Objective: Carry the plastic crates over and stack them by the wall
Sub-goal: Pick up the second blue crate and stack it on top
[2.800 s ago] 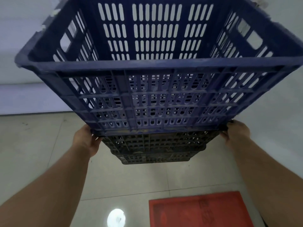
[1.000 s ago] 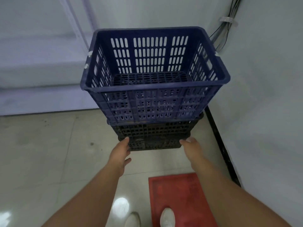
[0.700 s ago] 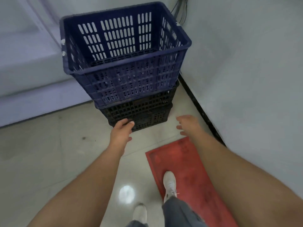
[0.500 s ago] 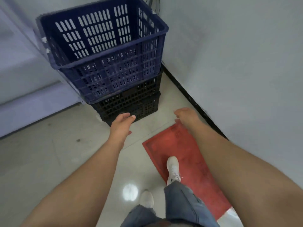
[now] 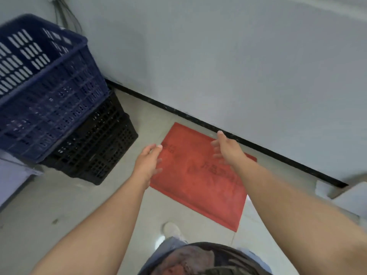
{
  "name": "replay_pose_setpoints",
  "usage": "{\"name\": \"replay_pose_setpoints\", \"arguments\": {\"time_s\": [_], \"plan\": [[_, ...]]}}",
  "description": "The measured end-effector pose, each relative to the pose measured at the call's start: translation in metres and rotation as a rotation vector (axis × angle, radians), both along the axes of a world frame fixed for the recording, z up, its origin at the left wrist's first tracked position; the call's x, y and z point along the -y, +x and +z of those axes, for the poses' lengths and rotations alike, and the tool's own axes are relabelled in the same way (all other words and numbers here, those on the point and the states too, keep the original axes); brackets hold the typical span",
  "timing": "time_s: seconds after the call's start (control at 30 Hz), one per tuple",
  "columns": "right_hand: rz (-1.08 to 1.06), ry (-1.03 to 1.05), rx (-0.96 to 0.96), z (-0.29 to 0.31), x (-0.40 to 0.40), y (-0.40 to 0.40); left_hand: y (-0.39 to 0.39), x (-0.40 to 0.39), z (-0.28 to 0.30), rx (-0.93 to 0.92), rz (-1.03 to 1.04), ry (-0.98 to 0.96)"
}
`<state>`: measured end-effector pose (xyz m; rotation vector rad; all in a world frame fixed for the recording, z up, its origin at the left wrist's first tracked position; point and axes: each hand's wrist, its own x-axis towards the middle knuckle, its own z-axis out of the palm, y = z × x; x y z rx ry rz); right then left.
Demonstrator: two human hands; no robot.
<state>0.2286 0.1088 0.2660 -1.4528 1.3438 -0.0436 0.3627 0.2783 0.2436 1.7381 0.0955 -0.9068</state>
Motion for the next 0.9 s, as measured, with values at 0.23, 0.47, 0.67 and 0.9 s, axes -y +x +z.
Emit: {"name": "replay_pose_setpoints", "arguments": {"time_s": [0.23,0.47,0.67,0.9], "plan": [[-0.257,-0.001,0.063,0.009,0.040,-0.162,-0.117,0.087,0.004,0.048,-0.330,-0.020],[-0.570,-0.005,0.071,0.001,0.050,-0.362,-0.288,0.150,0.008,0.068,-0.641,0.007],[-0.867,0.047,0.036,-0.007,0.048,-0.504,-0.423,0.185,0.001,0.049,-0.849,-0.008],[-0.989,0.052,0.057,-0.017,0.045,-0.613,-0.534,0.216,-0.002,-0.025,-0.999,-0.018]]}}
